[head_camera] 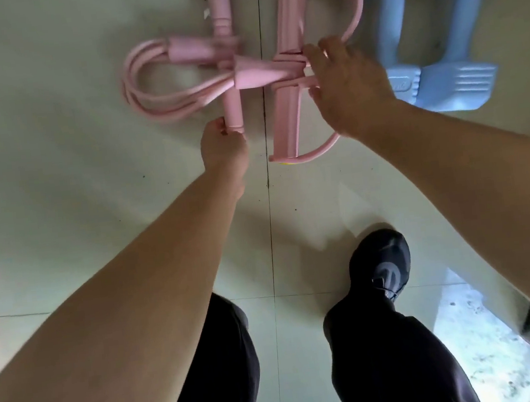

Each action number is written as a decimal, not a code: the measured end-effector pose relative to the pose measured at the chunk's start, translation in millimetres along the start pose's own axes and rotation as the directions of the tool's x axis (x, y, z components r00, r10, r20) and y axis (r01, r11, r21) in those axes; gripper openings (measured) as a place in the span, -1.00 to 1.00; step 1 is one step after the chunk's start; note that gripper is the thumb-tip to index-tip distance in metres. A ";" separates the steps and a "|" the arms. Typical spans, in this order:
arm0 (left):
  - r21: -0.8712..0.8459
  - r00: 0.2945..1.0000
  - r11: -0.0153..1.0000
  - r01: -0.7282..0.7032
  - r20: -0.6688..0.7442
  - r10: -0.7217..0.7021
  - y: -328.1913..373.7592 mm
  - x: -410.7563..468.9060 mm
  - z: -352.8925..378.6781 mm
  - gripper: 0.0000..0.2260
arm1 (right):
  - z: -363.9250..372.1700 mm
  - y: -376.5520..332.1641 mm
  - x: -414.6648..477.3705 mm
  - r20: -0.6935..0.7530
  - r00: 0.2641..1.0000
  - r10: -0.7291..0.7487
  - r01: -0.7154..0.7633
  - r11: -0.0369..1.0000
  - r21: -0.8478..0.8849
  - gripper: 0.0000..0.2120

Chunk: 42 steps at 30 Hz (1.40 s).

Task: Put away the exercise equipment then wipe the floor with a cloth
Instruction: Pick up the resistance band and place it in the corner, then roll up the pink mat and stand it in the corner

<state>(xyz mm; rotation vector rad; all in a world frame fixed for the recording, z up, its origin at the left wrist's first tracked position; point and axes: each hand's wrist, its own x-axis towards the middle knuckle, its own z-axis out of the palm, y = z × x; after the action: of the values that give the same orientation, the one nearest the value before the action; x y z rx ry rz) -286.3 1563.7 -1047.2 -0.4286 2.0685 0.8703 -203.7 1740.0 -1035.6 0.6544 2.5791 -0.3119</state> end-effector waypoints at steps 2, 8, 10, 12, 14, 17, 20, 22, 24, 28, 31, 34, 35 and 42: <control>0.191 0.998 0.979 -0.066 0.027 0.062 -0.7 0.6 -2.6 -0.70 | 3.5 -2.0 -3.3 0.064 0.998 0.009 -0.010 1.000 0.018 -0.37; 0.692 0.849 0.586 -0.421 0.074 0.523 28.2 -60.0 -59.9 -0.53 | -63.5 -6.9 -47.2 -0.039 0.994 0.102 -0.098 0.992 0.082 -0.35; 0.739 0.718 0.435 -0.514 0.094 0.689 58.7 -90.8 -88.8 -0.52 | -107.5 -11.1 -65.0 -0.148 0.985 0.094 -0.078 0.991 0.111 -0.37; 0.776 0.626 0.331 -0.536 0.104 0.773 94.2 -122.5 -118.6 -0.51 | -156.9 -17.2 -82.9 -0.233 0.969 0.081 -0.054 0.991 0.119 -0.38; 0.800 0.555 0.260 -0.541 0.107 0.825 136.8 -162.6 -151.0 -0.49 | -213.6 -25.8 -103.9 -0.264 0.962 0.074 -0.040 0.990 0.132 -0.36; 0.819 0.425 0.173 -0.547 0.094 0.901 195.5 -238.1 -206.4 -0.48 | -305.6 -44.5 -148.9 -0.350 0.935 0.055 -0.008 0.991 0.134 -0.32; 0.824 0.356 0.197 -0.530 0.005 0.935 253.6 -331.0 -267.3 -0.46 | -403.3 -69.0 -200.1 -0.462 0.887 0.021 0.050 0.989 0.142 -0.29; 0.842 0.294 0.204 -0.500 -0.056 0.954 288.0 -402.4 -315.1 -0.45 | -473.7 -90.4 -231.0 -0.535 0.845 -0.015 0.105 0.985 0.138 -0.29; 0.862 0.228 0.228 -0.452 -0.136 0.964 314.9 -478.5 -368.8 -0.45 | -545.3 -118.4 -263.2 -0.617 0.786 -0.025 0.152 0.976 0.154 -0.29; 0.865 0.145 0.380 -0.327 -0.351 0.925 318.7 -614.8 -486.1 -0.43 | -674.7 -193.6 -322.4 -0.716 0.673 -0.183 0.366 0.925 0.107 -0.29; 0.857 0.052 0.460 -0.234 -0.461 0.886 296.5 -696.2 -571.1 -0.42 | -752.8 -258.8 -363.7 -0.761 0.534 -0.368 0.515 0.855 -0.052 -0.29; 0.823 -0.036 0.554 -0.123 -0.562 0.826 248.1 -766.5 -645.4 -0.42 | -806.9 -334.0 -417.2 -0.810 0.380 -0.446 0.605 0.782 -0.147 -0.29; 0.805 -0.055 0.586 -0.092 -0.592 0.804 226.2 -787.1 -668.2 -0.42 | -816.9 -361.0 -437.9 -0.824 0.331 -0.460 0.638 0.753 -0.164 -0.29; 0.654 -0.088 0.750 0.102 -0.745 0.662 -3.8 -903.0 -808.3 -0.45 | -779.1 -591.3 -594.5 -0.826 0.034 -0.563 0.820 0.488 -0.299 -0.30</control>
<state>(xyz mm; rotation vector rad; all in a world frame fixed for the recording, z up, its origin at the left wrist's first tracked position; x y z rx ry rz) -203.0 978.9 11.1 -0.2035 3.8554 -0.1473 -325.8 1247.0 -9.9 -0.8714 3.7460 -0.8403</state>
